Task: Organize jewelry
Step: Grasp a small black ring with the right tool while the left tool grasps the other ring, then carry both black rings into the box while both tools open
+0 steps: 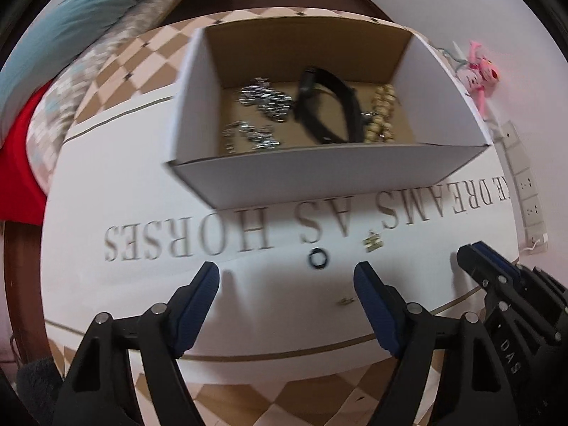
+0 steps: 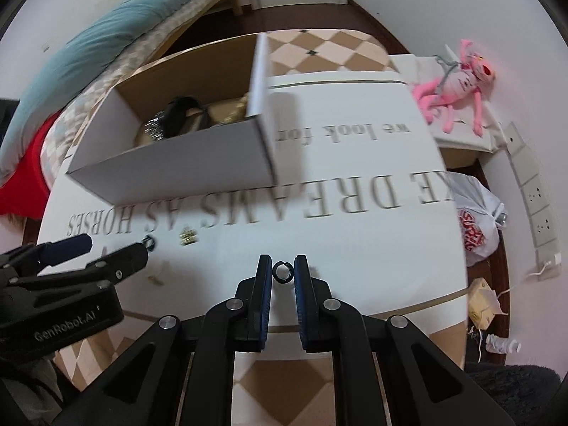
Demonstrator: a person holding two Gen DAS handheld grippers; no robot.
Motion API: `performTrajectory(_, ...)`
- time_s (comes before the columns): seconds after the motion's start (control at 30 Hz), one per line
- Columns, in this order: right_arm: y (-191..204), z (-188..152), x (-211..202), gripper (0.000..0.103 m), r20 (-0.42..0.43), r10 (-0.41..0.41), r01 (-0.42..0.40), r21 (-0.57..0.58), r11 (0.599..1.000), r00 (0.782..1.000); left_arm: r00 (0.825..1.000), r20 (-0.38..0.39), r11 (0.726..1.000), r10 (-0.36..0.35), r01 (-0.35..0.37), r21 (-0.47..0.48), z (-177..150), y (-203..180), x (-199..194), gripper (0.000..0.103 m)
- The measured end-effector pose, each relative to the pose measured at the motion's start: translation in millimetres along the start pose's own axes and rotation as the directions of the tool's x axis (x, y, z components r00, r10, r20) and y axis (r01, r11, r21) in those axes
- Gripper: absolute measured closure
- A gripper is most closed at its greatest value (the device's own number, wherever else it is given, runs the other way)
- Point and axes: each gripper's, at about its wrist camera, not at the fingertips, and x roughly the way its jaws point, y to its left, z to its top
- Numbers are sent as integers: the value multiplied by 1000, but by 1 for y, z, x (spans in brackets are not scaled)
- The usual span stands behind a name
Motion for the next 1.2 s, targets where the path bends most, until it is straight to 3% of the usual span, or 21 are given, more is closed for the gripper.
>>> performTrajectory(0.07, -9, 5, 0, 90, 2, -8, 8, 18, 1000, 1000, 1000, -6, 1000, -4, 4, 9, 0, -8, 2, 30)
performTrajectory(0.13, -12, 12, -2, 90, 3, -9, 9, 37, 999, 1000, 1000, -12, 1000, -1, 1, 17, 0, -12, 5, 46)
performTrajectory(0.27, -20, 20, -8, 90, 8, -11, 11, 53, 999, 1000, 1000, -12, 1000, -9, 9, 27, 5, -17, 9, 61)
performTrajectory(0.33, -22, 22, -8, 90, 9, -11, 10, 57, 998, 1000, 1000, -5, 999, -17, 17, 36, 6, -18, 8, 81)
performTrajectory(0.4, -22, 22, -10, 90, 14, -12, 11, 60, 998, 1000, 1000, -6, 999, -27, 27, 44, 7, -19, 8, 93)
performTrajectory(0.6, -17, 23, -20, 90, 31, 4, -6, 58, 998, 1000, 999, 17, 999, -33, 33, 26, 8, -13, 2, 93)
performTrajectory(0.87, -3, 34, -55, 90, 91, 67, -71, 49, 996, 994, 991, 128, 998, -48, 44, 33, 4, -1, -55, 93)
performTrajectory(1.03, 14, 60, -83, 90, 139, 144, -148, 24, 989, 980, 978, 195, 997, -79, 78, 12, 24, 11, -92, 93)
performTrajectory(1.2, 30, 102, -78, 90, 136, 179, -178, -16, 984, 974, 981, 165, 994, -100, 104, -18, 63, 28, -85, 93)
